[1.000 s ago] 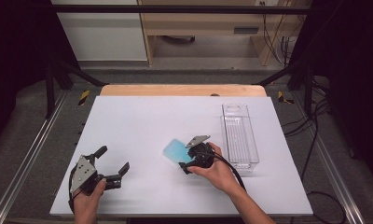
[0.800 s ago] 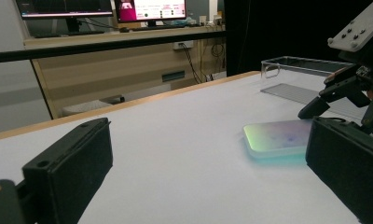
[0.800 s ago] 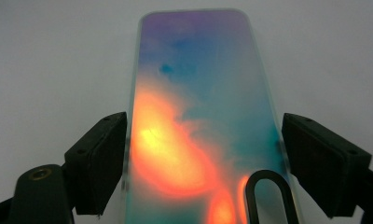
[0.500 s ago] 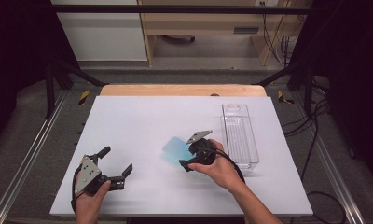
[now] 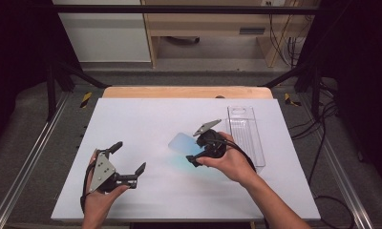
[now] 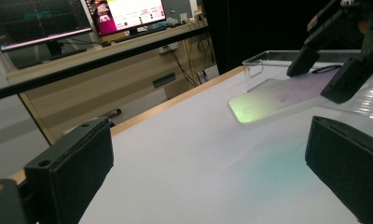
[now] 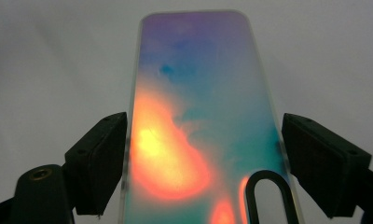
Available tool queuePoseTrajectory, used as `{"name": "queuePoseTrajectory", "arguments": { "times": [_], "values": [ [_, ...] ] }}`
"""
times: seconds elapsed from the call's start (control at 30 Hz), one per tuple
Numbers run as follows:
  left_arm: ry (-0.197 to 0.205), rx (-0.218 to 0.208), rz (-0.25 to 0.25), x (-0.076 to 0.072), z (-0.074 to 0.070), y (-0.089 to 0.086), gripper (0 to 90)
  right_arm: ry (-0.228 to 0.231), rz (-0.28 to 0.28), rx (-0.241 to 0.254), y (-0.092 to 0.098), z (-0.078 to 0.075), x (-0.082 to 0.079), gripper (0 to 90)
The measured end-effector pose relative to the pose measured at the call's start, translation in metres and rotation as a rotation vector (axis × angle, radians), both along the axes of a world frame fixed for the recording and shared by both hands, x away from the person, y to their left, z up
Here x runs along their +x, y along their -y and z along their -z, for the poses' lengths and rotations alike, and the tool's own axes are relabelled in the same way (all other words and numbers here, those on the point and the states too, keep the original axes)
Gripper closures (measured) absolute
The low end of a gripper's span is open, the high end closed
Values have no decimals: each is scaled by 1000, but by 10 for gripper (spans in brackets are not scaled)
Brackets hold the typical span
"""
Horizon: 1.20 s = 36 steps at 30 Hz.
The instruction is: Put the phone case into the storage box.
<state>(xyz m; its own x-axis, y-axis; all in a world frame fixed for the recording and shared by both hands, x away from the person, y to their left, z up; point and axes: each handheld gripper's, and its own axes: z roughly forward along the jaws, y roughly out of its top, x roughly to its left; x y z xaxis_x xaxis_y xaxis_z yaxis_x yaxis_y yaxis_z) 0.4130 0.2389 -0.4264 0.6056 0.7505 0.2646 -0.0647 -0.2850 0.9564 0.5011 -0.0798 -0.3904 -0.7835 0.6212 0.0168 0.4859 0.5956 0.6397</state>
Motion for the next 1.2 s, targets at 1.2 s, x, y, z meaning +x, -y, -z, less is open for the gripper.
{"name": "queuePoseTrajectory", "arguments": {
  "times": [1.2],
  "values": [
    [168,425,90,50,-31,80,98,-62,-46,-61,-17,-81,37,175]
  ]
}}
